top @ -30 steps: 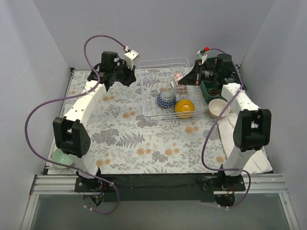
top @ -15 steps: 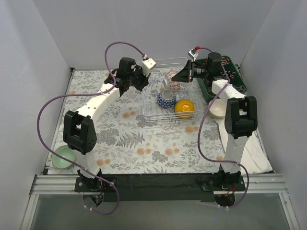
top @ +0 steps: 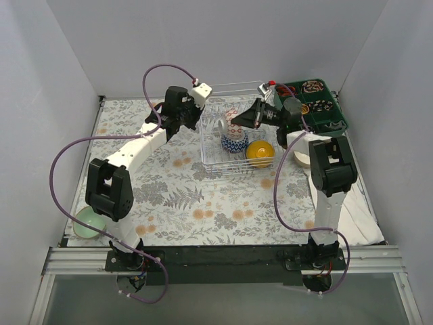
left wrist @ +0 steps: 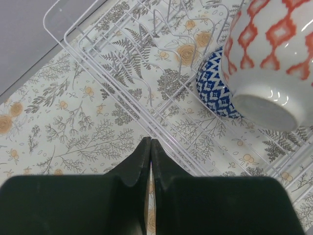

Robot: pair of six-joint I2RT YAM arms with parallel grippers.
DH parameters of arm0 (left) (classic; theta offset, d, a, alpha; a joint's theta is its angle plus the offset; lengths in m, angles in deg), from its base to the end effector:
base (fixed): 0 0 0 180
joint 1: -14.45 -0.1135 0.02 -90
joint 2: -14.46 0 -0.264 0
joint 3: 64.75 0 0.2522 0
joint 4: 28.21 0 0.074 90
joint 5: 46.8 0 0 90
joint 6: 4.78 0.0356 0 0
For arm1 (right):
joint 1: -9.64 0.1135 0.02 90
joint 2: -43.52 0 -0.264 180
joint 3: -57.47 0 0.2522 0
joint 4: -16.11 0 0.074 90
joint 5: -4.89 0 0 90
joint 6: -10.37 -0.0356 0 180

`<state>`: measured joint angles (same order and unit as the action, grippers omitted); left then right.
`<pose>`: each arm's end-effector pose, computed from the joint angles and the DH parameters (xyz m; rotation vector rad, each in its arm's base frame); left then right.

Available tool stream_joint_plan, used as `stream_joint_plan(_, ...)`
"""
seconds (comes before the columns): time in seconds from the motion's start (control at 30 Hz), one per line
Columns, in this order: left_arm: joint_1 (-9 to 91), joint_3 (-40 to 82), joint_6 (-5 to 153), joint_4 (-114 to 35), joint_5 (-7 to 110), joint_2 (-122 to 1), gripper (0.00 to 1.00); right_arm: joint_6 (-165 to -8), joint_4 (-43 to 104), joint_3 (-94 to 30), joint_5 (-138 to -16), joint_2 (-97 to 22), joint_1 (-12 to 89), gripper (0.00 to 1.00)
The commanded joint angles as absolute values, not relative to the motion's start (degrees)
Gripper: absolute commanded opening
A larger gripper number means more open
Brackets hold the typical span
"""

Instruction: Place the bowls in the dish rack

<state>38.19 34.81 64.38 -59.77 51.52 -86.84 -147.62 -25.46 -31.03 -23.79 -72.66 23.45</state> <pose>0.3779 -0.1718 0.3048 0.1424 2.2032 -0.6000 0.4278 0.1373 0.2551 -0.3070 1.7332 1.8024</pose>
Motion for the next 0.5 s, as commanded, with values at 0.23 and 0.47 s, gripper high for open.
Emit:
stream_joint_plan(0.23,38.53,36.55,63.25,-56.91,51.37,-85.30,0.00,-153.90,-43.44,-29.15,-34.04,-73.02,27.75,0.01)
stream_joint_plan(0.47,39.23,34.18,62.19,-56.99,54.89,-84.07,0.00,-153.19,-41.85,-27.65,-33.86,-76.27,28.01,0.01)
